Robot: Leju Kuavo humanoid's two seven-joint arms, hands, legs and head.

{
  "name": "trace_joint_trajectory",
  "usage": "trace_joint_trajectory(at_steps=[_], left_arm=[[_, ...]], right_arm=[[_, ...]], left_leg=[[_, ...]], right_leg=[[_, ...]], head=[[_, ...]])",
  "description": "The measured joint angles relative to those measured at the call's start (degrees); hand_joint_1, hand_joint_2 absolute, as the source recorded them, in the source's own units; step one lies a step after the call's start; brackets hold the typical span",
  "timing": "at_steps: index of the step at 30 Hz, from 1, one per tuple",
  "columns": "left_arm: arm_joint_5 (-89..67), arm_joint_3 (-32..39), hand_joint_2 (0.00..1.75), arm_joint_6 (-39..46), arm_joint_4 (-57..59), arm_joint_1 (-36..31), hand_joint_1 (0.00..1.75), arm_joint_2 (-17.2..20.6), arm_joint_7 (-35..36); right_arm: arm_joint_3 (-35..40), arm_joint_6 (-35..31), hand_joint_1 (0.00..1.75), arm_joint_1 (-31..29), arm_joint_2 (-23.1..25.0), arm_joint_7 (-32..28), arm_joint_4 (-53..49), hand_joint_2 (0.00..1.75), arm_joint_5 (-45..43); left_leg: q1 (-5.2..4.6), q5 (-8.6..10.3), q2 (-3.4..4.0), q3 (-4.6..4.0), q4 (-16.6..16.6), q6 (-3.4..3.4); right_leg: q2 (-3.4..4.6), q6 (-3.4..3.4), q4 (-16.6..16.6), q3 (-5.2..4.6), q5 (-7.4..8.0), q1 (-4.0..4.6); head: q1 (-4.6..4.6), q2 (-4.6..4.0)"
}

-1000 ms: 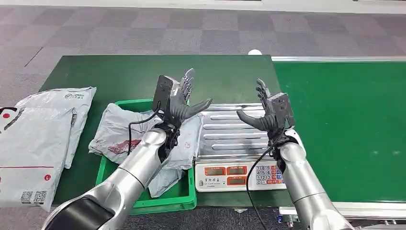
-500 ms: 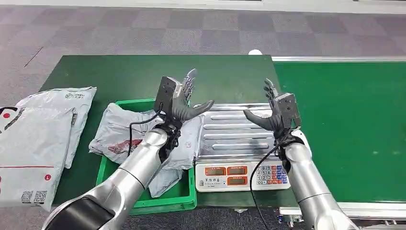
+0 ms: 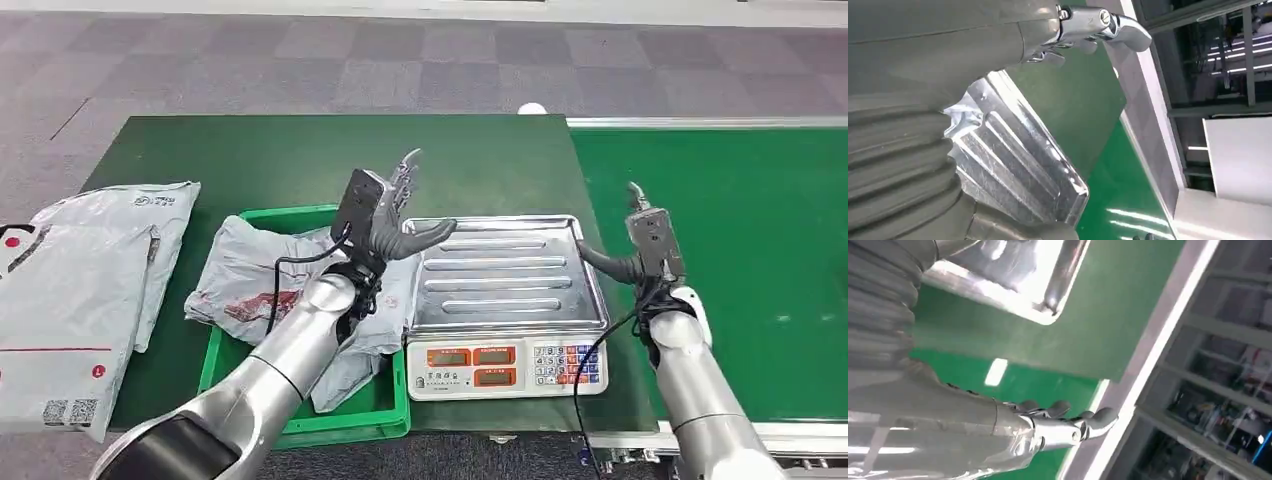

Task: Moved the parcel from conveyor to table for the left to box.

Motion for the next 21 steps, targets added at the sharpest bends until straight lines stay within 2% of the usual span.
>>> trace_joint_trajectory(at_steps=[8, 17, 21], left_arm=[[-0.74, 0.00, 1.75, -0.09, -3.33, 3.26, 0.00, 2.32, -0.66], [-0.92, 0.00, 1.75, -0.46, -4.81, 4.04, 0.00, 3.30, -0.68], [-1.22, 0.00, 1.75, -0.61, -5.14, 4.33, 0.00, 3.39, -0.33]], right_arm=[[-2.01, -10.45, 0.00, 2.45, -3.90, 4.24, 0.72, 1.75, 12.76], [-3.89, -12.72, 0.00, 4.32, -5.54, 5.99, 1.53, 1.75, 16.72], [-4.83, -19.41, 0.00, 4.35, -6.65, 11.46, 3.92, 1.75, 28.00]], left_leg=[[-0.01, 0.00, -0.02, -0.02, 0.00, 0.01], [-0.02, -0.01, -0.01, -0.01, 0.00, 0.02], [-0.02, -0.01, -0.02, -0.01, 0.00, 0.02]], right_leg=[[-0.03, 0.01, -0.01, 0.00, -0.01, -0.01], [-0.03, 0.01, 0.00, 0.00, -0.01, -0.02], [-0.04, 0.01, -0.01, 0.00, -0.01, -0.02]], head=[[0.00, 0.00], [0.00, 0.00], [0.00, 0.00]])
